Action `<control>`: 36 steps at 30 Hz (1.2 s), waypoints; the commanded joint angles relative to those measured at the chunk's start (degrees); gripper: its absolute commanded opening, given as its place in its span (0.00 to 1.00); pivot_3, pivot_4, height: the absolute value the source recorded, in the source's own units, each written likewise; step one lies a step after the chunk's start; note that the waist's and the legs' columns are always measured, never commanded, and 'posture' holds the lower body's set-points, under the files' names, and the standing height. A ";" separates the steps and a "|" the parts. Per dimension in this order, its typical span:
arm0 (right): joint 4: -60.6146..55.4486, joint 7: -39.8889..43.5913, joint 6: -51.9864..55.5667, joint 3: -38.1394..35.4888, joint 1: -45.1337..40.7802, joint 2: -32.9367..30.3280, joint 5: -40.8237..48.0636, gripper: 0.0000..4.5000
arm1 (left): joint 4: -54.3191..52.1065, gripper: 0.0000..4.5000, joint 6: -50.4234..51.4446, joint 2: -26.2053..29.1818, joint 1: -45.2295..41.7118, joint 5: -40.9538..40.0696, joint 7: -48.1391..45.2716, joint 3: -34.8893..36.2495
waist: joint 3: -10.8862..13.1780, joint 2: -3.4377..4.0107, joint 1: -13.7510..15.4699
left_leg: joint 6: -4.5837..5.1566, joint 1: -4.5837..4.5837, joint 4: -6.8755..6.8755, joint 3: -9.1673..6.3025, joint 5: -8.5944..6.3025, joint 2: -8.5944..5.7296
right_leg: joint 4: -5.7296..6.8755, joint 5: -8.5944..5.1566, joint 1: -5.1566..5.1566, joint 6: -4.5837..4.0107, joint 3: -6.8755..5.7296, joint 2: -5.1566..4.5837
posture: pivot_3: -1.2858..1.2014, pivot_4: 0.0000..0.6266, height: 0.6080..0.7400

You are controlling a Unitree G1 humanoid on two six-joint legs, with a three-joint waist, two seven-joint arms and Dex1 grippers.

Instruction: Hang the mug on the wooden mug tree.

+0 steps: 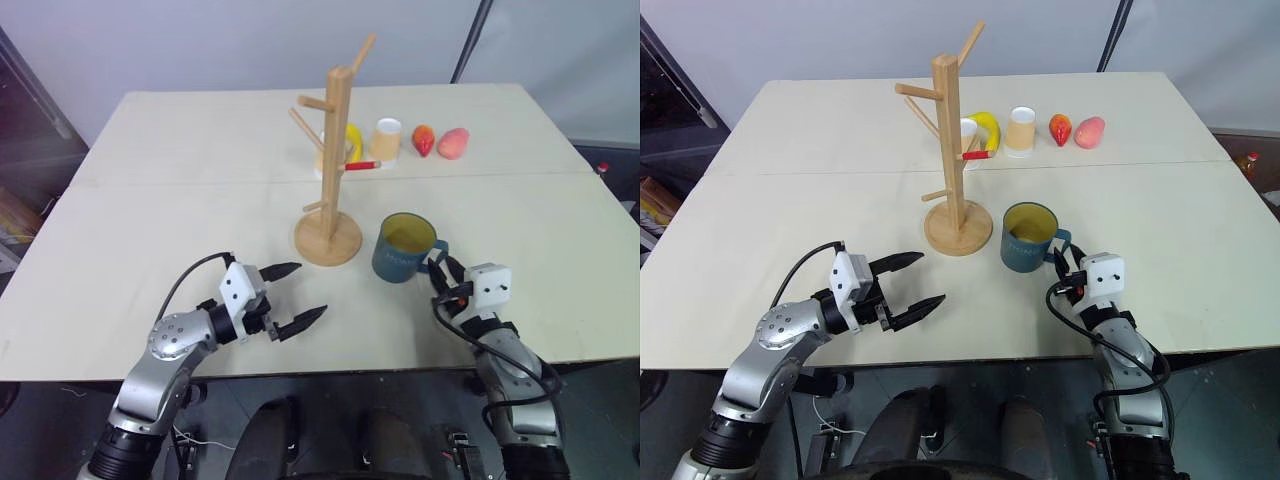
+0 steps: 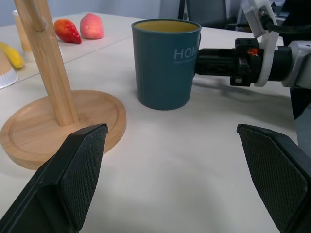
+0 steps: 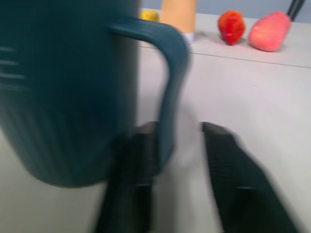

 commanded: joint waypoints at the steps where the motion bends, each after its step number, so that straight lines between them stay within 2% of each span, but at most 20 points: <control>1: -3.00 1.74 -0.59 0.09 0.03 0.43 2.74 0.01 | -2.58 1.00 -0.20 -0.11 -0.13 -0.56 0.32 -0.48 | 0.00 0.00 -0.05 | 0.00 0.00 0.00 0.00 0.00 0.00 | 0.00 0.00 0.00 0.00 -0.01 0.01 | 0.52 0.24 1.00; 6: -5.60 2.75 -0.32 0.29 0.21 -1.22 2.18 0.01 | -2.49 1.00 -0.21 -0.17 -0.12 -0.42 0.43 -0.34 | 0.00 0.00 -0.02 | 0.00 0.00 0.00 0.00 0.00 0.00 | 0.01 0.00 -0.01 0.00 0.00 0.00 | 0.52 0.24 1.00; 9: -9.09 7.65 -2.18 2.82 1.15 -7.93 -2.90 0.01 | -2.14 1.00 -0.44 0.05 -0.24 -0.34 0.43 0.06 | 0.01 0.01 0.03 | 0.00 0.00 0.01 0.00 0.00 -0.01 | 0.00 0.00 -0.01 0.00 -0.01 -0.02 | 0.52 0.24 1.00; 12: -13.30 12.06 -2.10 3.82 0.92 -14.21 -4.08 0.01 | -1.47 1.00 -0.73 0.45 -0.65 -0.45 0.21 0.78 | 0.01 0.00 -0.01 | 0.00 0.00 0.01 0.00 0.00 -0.01 | 0.01 0.00 -0.01 0.00 -0.04 -0.01 | 0.52 0.24 1.00; 16: -18.83 16.98 3.52 1.94 -7.12 -22.02 -1.15 0.01 | -0.54 1.00 -1.20 1.03 -2.20 -0.98 -0.34 2.14 | 0.06 0.05 -0.15 | 0.00 -0.01 0.05 0.03 0.00 0.00 | 0.01 0.00 -0.02 0.00 -0.04 0.00 | 0.52 0.24 1.00; 20: -17.33 20.38 7.80 2.69 -18.44 -26.70 -0.42 0.01 | -1.15 1.00 -0.01 0.79 -5.15 -2.99 0.39 3.74 | 0.08 0.00 0.09 | 0.00 0.00 0.08 -0.01 0.00 0.02 | 0.01 0.00 0.03 0.01 -0.10 0.00 | 0.52 0.24 1.00; 26: -11.43 24.28 9.86 5.33 -29.00 -28.09 -0.80 0.01 | -3.71 1.00 2.73 1.57 -8.28 -5.98 1.15 5.44 | 0.17 -0.17 0.10 | 0.05 -0.07 0.07 -0.03 -0.02 -0.02 | -0.06 0.09 0.05 0.19 -0.15 -0.05 | 0.52 0.24 1.00; 36: -4.55 27.01 8.82 8.69 -37.12 -26.30 -1.77 0.01 | -7.07 1.00 5.08 2.42 -8.85 -8.36 2.53 7.08 | 0.17 -0.16 0.00 | 0.05 -0.06 0.08 -0.02 -0.02 -0.02 | 0.01 0.09 0.01 0.20 -0.14 -0.03 | 0.52 0.24 1.00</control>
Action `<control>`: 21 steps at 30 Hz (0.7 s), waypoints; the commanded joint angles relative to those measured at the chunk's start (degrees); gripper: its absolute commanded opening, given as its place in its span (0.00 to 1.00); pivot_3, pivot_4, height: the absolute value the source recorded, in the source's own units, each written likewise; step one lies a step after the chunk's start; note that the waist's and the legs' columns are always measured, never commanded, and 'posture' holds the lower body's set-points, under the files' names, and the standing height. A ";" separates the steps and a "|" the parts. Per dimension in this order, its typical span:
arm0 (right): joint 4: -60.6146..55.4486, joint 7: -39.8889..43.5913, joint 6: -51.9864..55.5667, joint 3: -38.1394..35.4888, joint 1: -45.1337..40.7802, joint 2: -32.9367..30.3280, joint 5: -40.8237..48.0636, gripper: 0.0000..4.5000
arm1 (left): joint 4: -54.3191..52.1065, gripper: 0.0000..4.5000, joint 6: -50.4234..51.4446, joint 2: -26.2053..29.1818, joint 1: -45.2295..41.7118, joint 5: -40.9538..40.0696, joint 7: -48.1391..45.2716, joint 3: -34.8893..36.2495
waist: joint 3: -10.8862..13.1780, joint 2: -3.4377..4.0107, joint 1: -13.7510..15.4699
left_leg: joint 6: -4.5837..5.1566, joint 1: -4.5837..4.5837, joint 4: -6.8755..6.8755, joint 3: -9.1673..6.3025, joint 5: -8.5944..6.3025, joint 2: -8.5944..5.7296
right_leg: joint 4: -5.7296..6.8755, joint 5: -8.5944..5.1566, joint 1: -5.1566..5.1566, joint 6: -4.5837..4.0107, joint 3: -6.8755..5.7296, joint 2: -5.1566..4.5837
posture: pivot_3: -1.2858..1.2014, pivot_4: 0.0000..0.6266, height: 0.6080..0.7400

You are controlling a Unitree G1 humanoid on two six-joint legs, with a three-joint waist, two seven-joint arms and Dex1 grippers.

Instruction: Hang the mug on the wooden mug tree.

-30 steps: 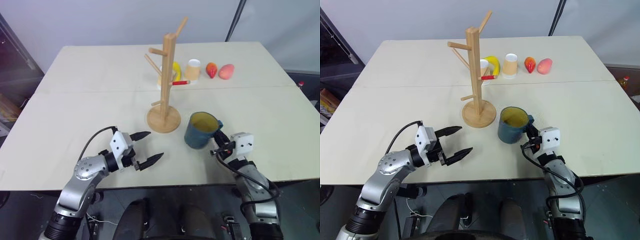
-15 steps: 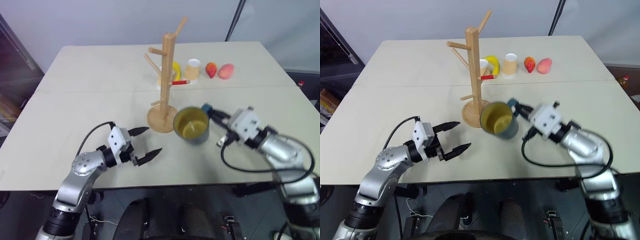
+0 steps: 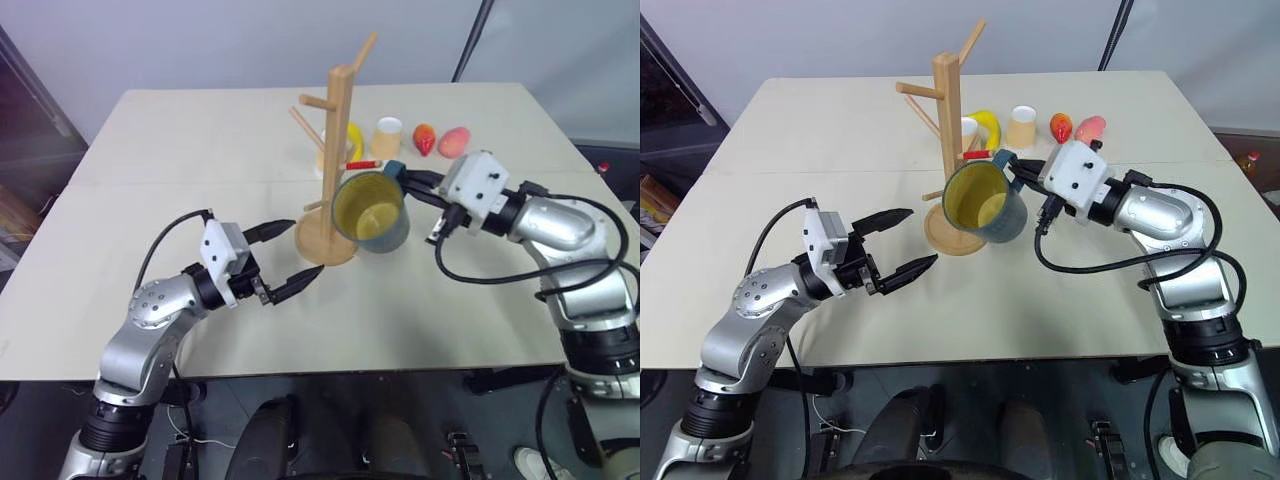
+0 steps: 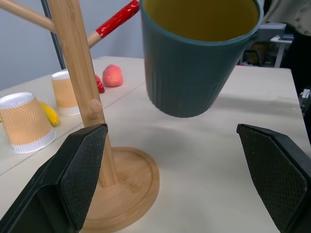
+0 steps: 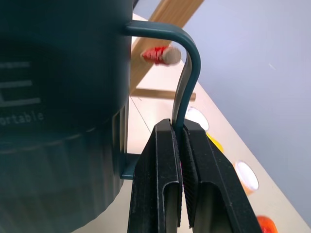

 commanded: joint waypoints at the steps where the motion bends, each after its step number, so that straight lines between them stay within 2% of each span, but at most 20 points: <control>1: 1.21 0.18 -1.20 -0.42 -3.33 0.84 -0.04 0.01 | -2.97 1.00 0.22 0.16 -0.18 -1.89 0.81 1.87 | 0.00 0.00 0.01 | 0.00 0.00 0.00 0.00 0.00 0.00 | 0.00 0.00 0.01 0.00 0.00 0.00 | 0.52 0.24 1.00; 21: 11.39 4.38 -2.83 5.07 -12.29 3.57 -3.96 0.01 | -3.53 1.00 0.88 -0.76 -1.14 -5.59 4.17 3.50 | 0.00 0.01 -0.04 | -0.02 0.00 0.00 0.01 0.01 -0.01 | 0.03 0.01 -0.03 0.02 0.00 0.03 | 0.52 0.24 1.00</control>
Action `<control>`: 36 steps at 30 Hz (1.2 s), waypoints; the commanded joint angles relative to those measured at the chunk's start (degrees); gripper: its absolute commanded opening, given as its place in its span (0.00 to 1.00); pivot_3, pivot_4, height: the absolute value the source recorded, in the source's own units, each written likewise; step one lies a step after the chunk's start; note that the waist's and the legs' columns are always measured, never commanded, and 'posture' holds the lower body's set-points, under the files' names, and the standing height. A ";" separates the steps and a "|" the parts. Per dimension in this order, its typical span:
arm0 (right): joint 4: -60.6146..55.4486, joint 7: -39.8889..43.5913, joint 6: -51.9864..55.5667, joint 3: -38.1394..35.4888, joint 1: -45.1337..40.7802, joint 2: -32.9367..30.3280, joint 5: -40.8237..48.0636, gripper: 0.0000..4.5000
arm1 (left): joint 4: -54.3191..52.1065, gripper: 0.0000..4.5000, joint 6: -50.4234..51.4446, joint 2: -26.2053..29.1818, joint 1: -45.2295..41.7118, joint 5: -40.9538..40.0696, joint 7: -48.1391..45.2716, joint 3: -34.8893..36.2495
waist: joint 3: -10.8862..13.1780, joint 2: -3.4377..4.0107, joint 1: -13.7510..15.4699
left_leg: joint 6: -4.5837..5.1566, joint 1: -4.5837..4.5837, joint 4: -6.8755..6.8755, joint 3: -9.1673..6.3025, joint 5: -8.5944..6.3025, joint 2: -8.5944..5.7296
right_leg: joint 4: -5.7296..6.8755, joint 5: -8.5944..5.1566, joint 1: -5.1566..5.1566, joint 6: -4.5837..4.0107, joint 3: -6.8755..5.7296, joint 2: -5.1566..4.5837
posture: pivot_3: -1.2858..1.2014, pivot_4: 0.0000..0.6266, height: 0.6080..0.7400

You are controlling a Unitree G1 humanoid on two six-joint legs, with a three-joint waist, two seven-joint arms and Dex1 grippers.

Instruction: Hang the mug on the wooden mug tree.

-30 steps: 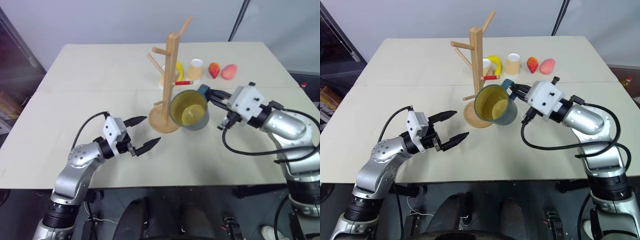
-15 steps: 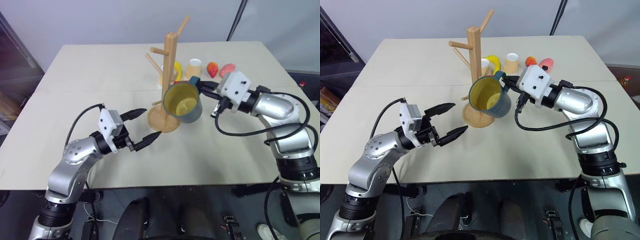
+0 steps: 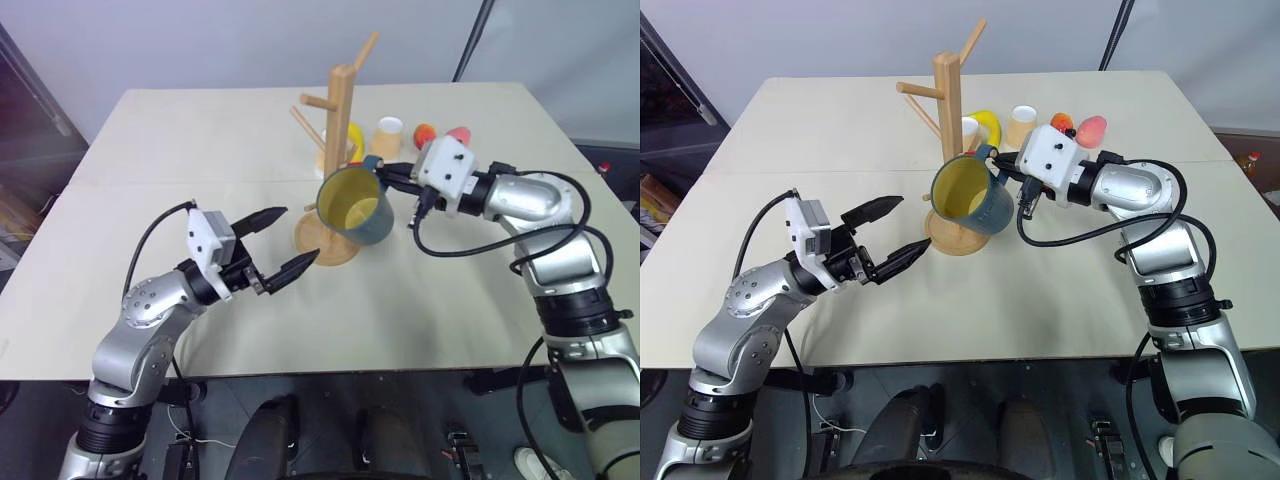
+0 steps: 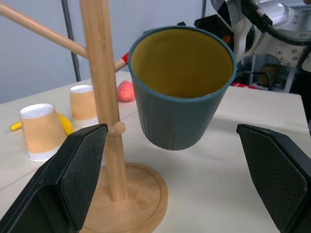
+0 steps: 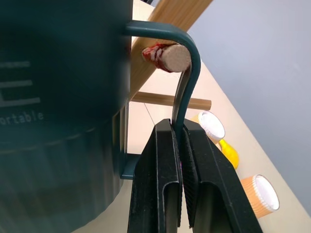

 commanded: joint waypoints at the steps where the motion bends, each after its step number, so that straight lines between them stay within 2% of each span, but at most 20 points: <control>1: 0.28 0.44 -1.54 -0.24 -2.60 0.62 -0.29 0.01 | -2.15 1.00 -0.27 0.00 -0.98 -1.01 0.44 1.27 | 0.00 0.00 -0.02 | 0.00 0.00 0.00 0.00 0.00 0.00 | 0.00 0.00 0.00 0.00 0.00 0.01 | 0.52 0.24 1.00; 2: 0.55 0.47 -1.63 -0.21 -2.79 0.79 -0.38 0.01 | -2.13 1.00 -0.34 -0.03 -1.02 -1.02 0.54 1.25 | 0.00 0.00 -0.02 | 0.00 0.01 0.00 0.00 0.00 0.00 | 0.00 0.00 0.00 0.00 0.00 0.01 | 0.52 0.24 1.00; 5: 1.07 0.28 -2.11 -0.45 -3.10 1.19 -0.89 0.21 | -2.20 1.00 -0.46 -0.13 -0.92 -0.94 0.75 1.12 | 0.00 0.00 0.01 | 0.00 0.00 0.00 0.00 0.00 0.00 | 0.00 0.00 0.00 0.00 0.00 0.01 | 0.52 0.24 1.00; 9: 0.80 -0.80 -3.17 -1.16 -3.07 1.09 -1.53 0.65 | -1.97 1.00 -0.65 -0.24 -0.90 -0.79 0.84 1.02 | 0.00 0.00 0.02 | -0.01 0.00 0.00 0.00 0.00 -0.01 | 0.00 0.00 0.00 0.00 0.00 0.02 | 0.52 0.24 1.00; 14: -0.53 -1.81 -3.50 -3.18 -2.78 0.20 -1.28 0.65 | -0.56 1.00 -0.64 -0.40 -1.70 -0.74 1.27 1.61 | 0.00 0.00 0.03 | -0.01 0.00 0.00 0.00 0.01 -0.01 | 0.01 0.00 0.00 0.00 0.00 0.02 | 0.52 0.24 1.00; 18: -2.59 -2.39 -2.61 -7.46 -0.28 -0.77 1.60 0.65 | -0.79 1.00 -0.53 -0.18 -1.38 -0.64 1.89 2.06 | 0.00 0.00 0.11 | -0.01 0.00 -0.01 0.01 0.01 -0.01 | 0.00 0.00 -0.01 0.00 0.00 0.01 | 0.52 0.24 1.00; 25: -9.01 -5.29 3.36 -18.32 9.88 -0.72 10.08 0.65 | -1.00 1.00 0.22 -0.61 0.74 -0.73 4.97 4.30 | 0.00 -0.01 0.17 | 0.00 0.00 -0.01 0.00 0.00 -0.01 | -0.04 0.00 0.05 0.00 0.00 -0.04 | 0.52 0.24 1.00; 29: -11.20 -8.29 5.38 -21.89 16.79 1.74 13.38 0.65 | 2.67 1.00 -0.38 -2.42 1.93 2.42 10.52 6.26 | 0.00 0.00 0.01 | 0.00 0.03 -0.03 0.00 0.00 0.01 | -0.01 0.00 0.04 0.00 0.01 -0.03 | 0.52 0.24 1.00; 36: -9.11 -14.91 2.96 -21.41 26.78 9.62 12.60 0.65 | 10.17 1.00 -1.84 -5.96 4.72 9.69 19.92 7.84 | -0.01 -0.01 0.12 | 0.00 0.05 -0.04 0.00 0.00 0.00 | 0.02 0.00 0.05 0.01 0.02 -0.01 | 0.52 0.24 1.00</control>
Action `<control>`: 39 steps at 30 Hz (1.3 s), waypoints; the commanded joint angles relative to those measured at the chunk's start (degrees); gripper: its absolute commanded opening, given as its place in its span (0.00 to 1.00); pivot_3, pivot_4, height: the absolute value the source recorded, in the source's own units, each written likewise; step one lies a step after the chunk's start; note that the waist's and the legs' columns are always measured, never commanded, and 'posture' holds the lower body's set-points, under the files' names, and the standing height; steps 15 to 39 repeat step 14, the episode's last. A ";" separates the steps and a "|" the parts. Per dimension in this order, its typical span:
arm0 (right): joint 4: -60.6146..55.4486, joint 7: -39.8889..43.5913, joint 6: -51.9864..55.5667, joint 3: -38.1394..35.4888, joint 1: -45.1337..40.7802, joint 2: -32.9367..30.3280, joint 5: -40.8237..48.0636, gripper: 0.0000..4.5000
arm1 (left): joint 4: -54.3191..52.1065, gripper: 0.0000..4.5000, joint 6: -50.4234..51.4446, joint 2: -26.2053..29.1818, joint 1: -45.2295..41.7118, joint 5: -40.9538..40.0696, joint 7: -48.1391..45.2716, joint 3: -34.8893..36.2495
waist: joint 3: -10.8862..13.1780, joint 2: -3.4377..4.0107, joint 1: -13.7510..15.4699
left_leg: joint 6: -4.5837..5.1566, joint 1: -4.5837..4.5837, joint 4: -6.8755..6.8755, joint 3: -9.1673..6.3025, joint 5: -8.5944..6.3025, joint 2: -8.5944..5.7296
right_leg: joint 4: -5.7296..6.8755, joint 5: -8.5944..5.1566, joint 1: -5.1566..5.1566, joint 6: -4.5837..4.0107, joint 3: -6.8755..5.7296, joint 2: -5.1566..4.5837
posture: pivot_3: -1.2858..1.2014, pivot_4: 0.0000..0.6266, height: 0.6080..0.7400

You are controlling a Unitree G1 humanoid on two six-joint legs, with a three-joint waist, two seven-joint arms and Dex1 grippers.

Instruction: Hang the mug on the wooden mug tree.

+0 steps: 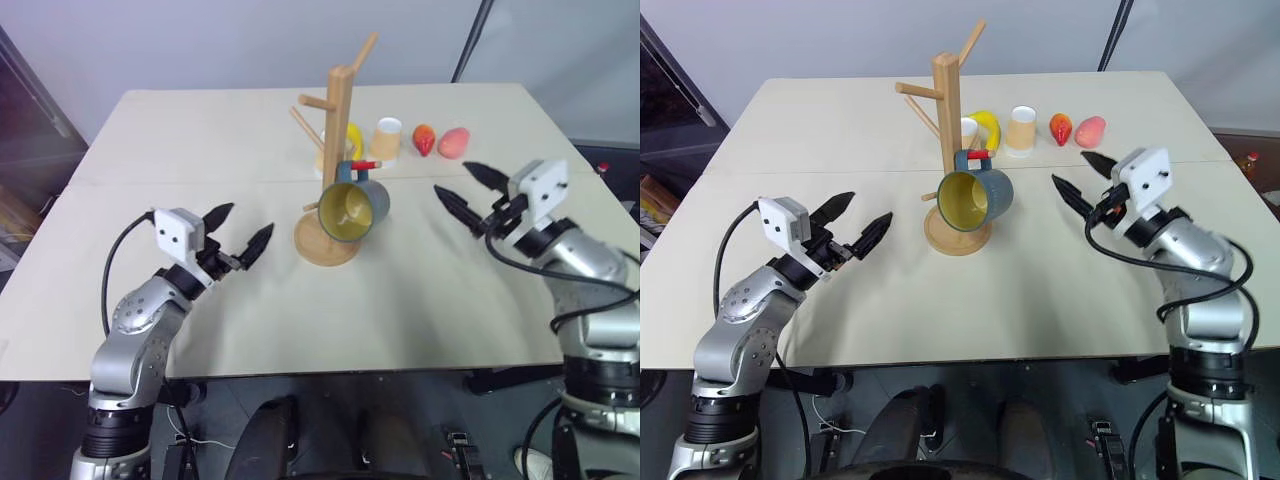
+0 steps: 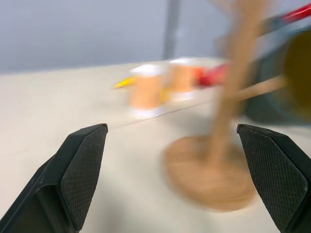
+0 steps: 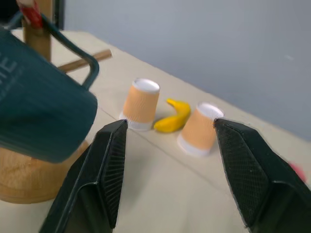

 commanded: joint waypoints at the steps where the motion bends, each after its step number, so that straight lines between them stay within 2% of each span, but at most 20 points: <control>1: 0.48 -2.82 -2.67 -0.06 1.68 2.17 -0.70 0.65 | 1.38 1.00 -1.85 -0.64 0.85 4.07 3.46 0.76 | 0.01 0.01 -0.01 | 0.00 -0.02 0.01 0.01 0.00 -0.01 | 0.00 0.00 -0.02 0.00 0.00 0.01 | 0.52 0.24 1.00; 9: 5.33 -5.20 -7.43 1.04 3.91 5.45 -2.15 0.65 | 3.02 1.00 -3.53 -1.91 2.28 5.99 4.13 0.94 | 0.01 0.01 0.01 | -0.01 -0.02 0.02 0.01 0.00 -0.02 | 0.02 0.00 -0.04 0.00 0.00 0.02 | 0.52 0.24 1.00; 39: 7.10 -5.51 -8.93 1.08 3.95 5.59 -2.04 0.65 | 3.12 1.00 -3.62 -1.98 2.41 5.31 2.96 1.34 | 0.01 0.01 -0.03 | -0.01 -0.02 0.02 0.01 0.00 -0.02 | 0.01 0.00 -0.04 0.00 0.00 0.00 | 0.52 0.24 1.00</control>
